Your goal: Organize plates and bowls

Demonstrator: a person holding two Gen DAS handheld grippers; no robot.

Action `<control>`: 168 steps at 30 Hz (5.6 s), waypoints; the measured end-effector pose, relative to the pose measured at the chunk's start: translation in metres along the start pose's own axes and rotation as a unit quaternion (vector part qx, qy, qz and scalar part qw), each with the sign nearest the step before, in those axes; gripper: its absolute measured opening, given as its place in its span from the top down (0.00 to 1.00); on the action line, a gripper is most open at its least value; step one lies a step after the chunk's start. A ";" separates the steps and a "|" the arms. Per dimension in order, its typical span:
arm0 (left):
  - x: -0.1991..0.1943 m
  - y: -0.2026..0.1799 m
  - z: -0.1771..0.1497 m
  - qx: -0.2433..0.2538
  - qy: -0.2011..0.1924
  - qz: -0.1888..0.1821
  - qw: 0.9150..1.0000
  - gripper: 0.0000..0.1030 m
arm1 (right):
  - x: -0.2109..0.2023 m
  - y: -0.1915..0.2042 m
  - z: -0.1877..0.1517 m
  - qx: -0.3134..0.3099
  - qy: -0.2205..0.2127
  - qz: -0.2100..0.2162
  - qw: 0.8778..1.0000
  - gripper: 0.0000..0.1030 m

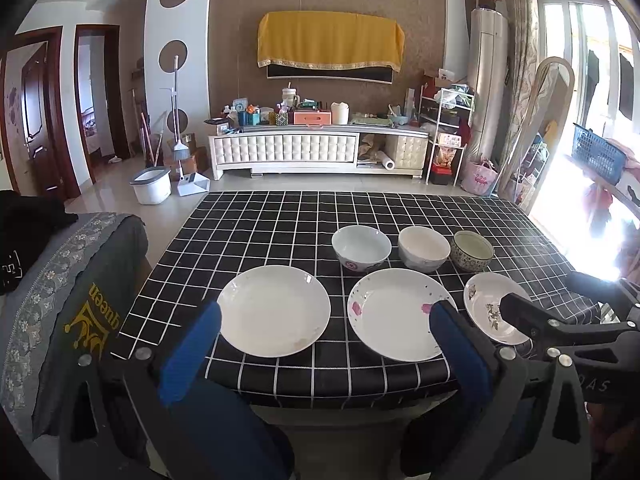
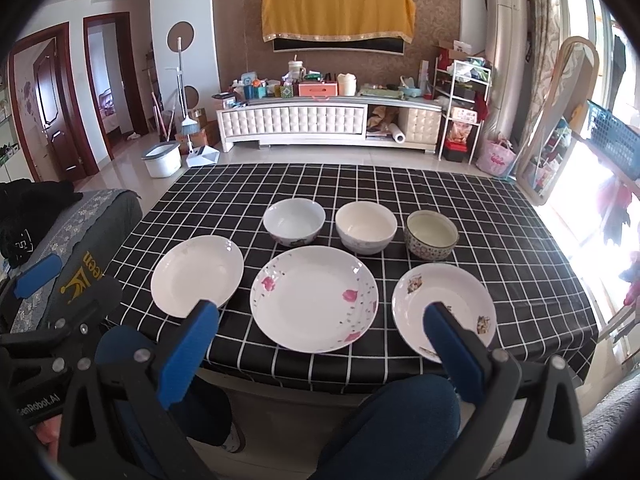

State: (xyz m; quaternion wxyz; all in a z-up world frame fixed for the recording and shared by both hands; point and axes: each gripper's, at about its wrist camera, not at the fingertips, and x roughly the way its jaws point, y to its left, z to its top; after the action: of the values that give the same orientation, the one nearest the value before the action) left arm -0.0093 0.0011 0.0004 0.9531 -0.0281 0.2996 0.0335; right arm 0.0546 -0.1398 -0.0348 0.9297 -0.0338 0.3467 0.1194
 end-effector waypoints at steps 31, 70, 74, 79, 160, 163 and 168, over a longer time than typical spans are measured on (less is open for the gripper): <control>0.002 0.008 0.012 0.013 -0.003 -0.020 1.000 0.00 | -0.005 0.010 0.010 -0.012 -0.011 -0.019 1.000 0.00; 0.241 0.174 -0.009 -0.137 0.262 0.019 0.955 0.27 | 0.264 0.119 0.054 -0.111 0.187 0.109 0.970 0.38; 0.252 0.173 -0.018 -0.119 0.281 0.044 0.951 0.36 | 0.283 0.120 0.047 -0.107 0.208 0.098 0.967 0.38; 0.264 0.178 -0.032 -0.136 0.306 0.039 0.941 0.43 | 0.291 0.120 0.040 -0.118 0.218 0.092 0.964 0.38; 0.166 -0.006 -0.001 -0.013 0.240 -0.087 0.967 0.84 | 0.152 -0.051 0.006 0.044 0.136 0.061 0.988 0.81; 0.171 -0.018 -0.001 -0.004 0.243 -0.108 0.964 0.84 | 0.153 -0.063 0.002 0.055 0.136 0.056 0.988 0.81; 0.192 -0.025 -0.008 -0.013 0.264 -0.138 0.954 0.84 | 0.159 -0.075 -0.005 0.061 0.142 0.055 0.986 0.81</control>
State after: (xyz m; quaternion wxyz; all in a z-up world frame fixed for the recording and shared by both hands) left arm 0.1446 -0.0150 -0.1153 0.8346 -0.0896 0.5336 -0.1031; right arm 0.1858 -0.1813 -0.1433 0.8632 0.0259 0.4834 0.1431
